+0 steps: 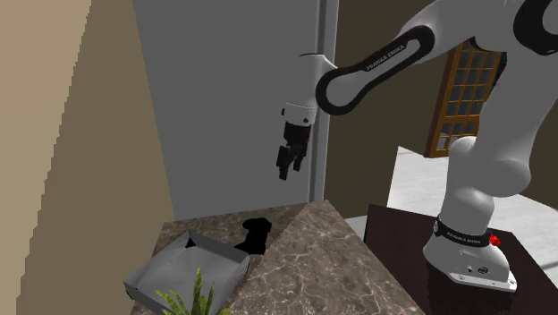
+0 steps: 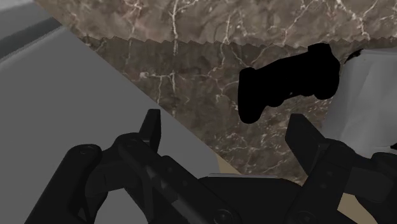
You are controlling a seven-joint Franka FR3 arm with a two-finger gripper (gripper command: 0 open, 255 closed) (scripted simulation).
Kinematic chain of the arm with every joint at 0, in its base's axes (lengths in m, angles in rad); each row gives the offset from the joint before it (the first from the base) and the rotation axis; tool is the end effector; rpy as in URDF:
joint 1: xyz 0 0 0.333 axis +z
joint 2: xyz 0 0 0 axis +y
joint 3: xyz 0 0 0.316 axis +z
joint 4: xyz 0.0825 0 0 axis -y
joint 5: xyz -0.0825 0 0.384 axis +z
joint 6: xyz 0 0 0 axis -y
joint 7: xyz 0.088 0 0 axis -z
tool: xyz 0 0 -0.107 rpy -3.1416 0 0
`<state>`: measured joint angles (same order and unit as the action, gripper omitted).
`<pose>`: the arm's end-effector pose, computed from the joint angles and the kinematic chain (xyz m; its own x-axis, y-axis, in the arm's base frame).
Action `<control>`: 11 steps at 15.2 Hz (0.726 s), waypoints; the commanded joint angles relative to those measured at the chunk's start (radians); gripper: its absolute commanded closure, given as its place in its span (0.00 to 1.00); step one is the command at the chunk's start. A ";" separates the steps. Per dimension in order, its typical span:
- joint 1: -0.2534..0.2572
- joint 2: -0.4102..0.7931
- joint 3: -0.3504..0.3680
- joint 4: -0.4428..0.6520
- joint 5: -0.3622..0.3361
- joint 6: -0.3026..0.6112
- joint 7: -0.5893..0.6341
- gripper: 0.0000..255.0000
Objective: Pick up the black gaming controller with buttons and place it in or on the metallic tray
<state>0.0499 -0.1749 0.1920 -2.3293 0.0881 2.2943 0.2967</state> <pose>0.4793 0.1218 0.4205 0.9865 -0.1128 0.1184 -0.1040 -0.9915 -0.0782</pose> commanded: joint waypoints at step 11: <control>0.059 0.468 0.026 0.270 -0.215 0.194 0.217 0.00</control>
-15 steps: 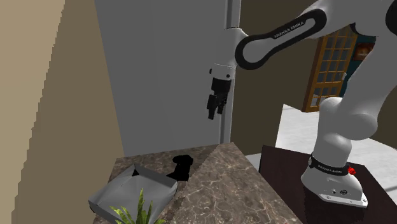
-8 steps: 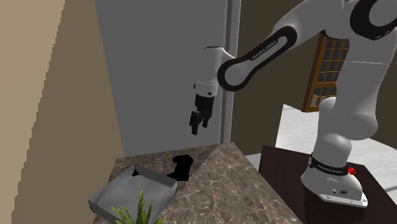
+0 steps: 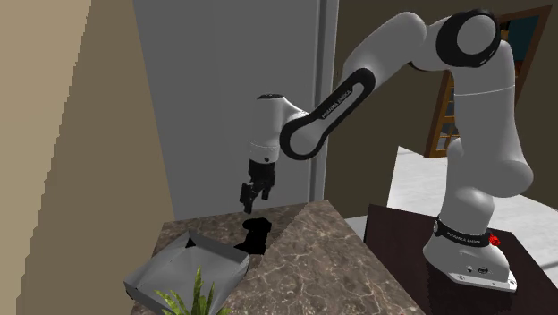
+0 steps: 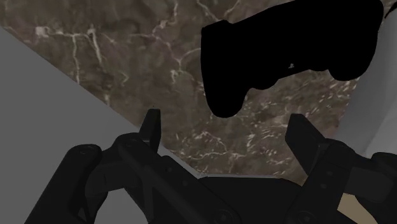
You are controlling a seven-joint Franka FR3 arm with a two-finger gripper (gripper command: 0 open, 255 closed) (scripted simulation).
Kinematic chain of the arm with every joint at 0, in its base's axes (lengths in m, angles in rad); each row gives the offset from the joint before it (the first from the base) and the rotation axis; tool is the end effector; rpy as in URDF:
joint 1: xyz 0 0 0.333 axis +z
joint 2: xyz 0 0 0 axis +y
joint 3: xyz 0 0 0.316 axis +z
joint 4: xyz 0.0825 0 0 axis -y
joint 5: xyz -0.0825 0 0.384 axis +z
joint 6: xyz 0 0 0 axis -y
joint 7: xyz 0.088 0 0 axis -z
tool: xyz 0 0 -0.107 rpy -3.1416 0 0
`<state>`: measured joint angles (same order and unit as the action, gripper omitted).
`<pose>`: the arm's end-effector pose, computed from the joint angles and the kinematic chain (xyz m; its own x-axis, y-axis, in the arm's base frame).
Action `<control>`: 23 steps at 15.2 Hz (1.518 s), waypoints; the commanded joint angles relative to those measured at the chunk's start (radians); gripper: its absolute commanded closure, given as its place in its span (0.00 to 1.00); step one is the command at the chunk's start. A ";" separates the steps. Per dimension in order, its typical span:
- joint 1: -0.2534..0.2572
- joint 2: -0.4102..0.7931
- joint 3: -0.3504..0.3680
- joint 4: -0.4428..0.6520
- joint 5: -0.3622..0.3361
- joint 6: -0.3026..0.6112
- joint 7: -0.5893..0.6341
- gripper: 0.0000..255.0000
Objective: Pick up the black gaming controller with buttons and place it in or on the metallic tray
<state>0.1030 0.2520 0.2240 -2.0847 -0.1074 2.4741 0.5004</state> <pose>0.5640 0.1880 0.3214 0.9848 -0.1069 0.1373 -0.1010 -0.9937 -0.0494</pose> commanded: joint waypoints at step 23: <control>0.034 0.176 -0.032 0.080 -0.071 0.092 0.053 1.00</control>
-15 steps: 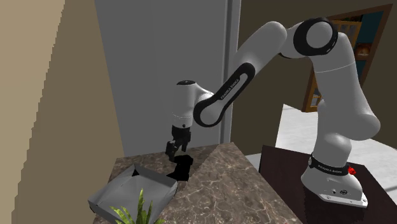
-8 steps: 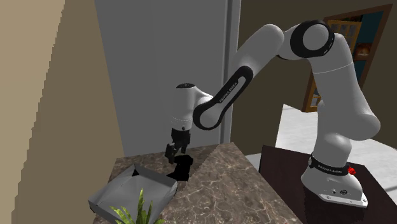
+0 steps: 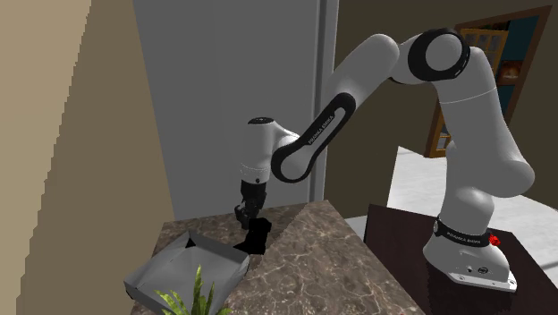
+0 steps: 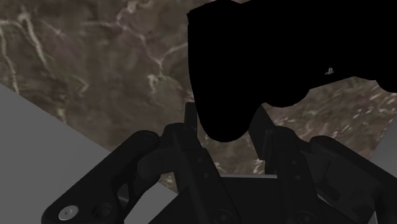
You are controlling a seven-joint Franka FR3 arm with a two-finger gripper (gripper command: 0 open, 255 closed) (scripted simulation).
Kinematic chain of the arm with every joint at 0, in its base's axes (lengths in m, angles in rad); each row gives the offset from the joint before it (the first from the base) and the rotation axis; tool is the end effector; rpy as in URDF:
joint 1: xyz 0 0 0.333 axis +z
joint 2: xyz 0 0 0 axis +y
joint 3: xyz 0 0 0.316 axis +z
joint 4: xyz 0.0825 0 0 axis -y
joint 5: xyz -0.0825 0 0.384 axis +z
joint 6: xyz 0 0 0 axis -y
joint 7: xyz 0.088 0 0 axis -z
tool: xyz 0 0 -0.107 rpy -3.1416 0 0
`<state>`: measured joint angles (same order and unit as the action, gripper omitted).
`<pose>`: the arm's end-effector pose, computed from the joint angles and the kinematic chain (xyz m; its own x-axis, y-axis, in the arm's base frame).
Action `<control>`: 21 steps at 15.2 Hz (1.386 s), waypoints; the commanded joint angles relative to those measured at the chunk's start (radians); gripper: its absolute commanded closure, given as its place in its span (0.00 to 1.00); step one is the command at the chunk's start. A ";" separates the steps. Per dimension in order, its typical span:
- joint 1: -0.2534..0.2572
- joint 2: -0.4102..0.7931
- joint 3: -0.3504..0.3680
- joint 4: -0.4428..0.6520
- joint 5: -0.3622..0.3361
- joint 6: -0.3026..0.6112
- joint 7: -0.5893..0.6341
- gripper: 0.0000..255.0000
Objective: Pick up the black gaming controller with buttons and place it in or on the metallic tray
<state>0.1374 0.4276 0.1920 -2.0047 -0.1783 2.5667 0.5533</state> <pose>0.5880 0.1991 0.2590 0.9842 -0.1056 0.1422 -0.1005 -0.9940 -0.0429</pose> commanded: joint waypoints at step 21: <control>-0.022 -0.145 0.031 0.043 0.059 -0.185 -0.044 1.00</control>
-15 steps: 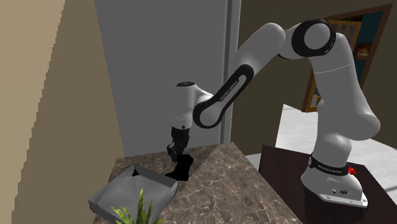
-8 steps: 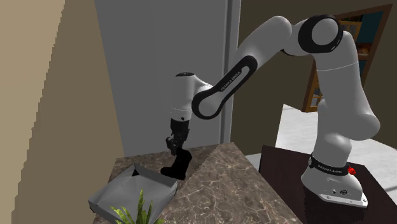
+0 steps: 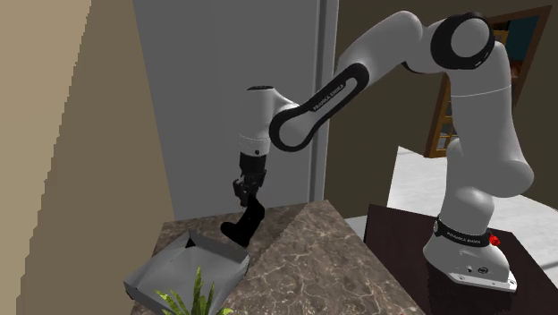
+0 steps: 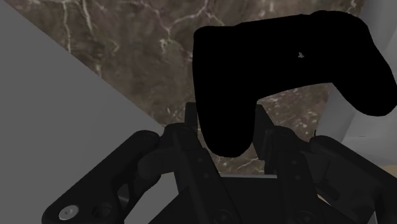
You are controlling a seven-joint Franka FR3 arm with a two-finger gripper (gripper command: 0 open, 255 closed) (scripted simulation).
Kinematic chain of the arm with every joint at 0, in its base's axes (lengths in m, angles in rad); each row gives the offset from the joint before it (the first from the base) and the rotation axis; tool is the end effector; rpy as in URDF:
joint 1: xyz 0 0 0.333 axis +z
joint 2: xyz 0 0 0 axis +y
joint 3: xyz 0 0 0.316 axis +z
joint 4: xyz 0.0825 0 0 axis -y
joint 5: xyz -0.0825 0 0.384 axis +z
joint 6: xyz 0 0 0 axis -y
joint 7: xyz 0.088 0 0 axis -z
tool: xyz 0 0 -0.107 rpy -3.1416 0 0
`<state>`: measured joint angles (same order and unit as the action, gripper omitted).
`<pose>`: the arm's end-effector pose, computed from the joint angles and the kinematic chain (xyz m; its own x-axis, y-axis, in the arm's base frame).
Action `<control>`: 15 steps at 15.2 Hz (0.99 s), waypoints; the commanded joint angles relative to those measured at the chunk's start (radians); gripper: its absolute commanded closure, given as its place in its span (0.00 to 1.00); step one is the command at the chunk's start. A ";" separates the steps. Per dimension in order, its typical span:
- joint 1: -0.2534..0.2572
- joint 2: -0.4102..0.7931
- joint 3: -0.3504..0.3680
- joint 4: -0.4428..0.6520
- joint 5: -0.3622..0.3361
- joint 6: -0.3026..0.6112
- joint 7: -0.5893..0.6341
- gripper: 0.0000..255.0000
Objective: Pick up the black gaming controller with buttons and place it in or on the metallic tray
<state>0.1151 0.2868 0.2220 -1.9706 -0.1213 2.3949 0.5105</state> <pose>0.5871 0.1983 0.3433 0.9842 -0.1055 0.1420 -0.1003 -0.9940 -0.0427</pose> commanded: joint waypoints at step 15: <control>0.146 0.206 0.022 0.405 -0.069 -0.212 0.162 1.00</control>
<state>0.2394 0.4522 0.2445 -1.6188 -0.1783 2.1960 0.6498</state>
